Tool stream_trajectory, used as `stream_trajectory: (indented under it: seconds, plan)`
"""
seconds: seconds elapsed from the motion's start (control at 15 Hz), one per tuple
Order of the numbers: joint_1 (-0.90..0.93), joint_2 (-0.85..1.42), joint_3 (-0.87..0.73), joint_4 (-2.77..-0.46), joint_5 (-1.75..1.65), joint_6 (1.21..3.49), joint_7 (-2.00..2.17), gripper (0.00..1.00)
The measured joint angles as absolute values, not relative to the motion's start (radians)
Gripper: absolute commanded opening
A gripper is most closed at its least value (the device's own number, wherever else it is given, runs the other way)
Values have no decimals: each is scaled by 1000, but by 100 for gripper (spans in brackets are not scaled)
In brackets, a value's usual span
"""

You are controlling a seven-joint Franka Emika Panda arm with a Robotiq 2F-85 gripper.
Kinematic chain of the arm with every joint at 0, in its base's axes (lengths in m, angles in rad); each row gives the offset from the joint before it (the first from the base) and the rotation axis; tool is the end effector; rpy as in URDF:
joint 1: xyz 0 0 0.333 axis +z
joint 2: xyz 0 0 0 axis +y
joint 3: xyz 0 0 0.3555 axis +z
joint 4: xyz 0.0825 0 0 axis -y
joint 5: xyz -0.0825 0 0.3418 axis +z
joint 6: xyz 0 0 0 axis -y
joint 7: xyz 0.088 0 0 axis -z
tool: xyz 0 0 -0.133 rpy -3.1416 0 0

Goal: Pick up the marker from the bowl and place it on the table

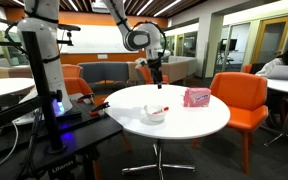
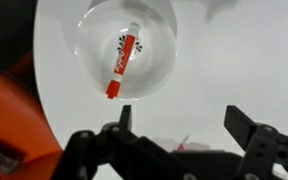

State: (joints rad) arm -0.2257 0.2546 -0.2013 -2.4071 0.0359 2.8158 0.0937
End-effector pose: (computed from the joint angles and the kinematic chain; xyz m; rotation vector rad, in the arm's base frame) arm 0.4619 -0.2114 0.2759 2.9585 -0.8243 0.2336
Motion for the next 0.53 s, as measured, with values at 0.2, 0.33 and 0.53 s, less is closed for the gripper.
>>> stream_trajectory:
  seconds: [0.2, 0.33, 0.53]
  plan:
    - [-235, 408, -196, -2296, 97, 2818, 94, 64]
    - [-255, 478, -183, -2239, 143, 2818, 93, 59]
    - [-298, 530, -165, -2194, 181, 2818, 87, 65]
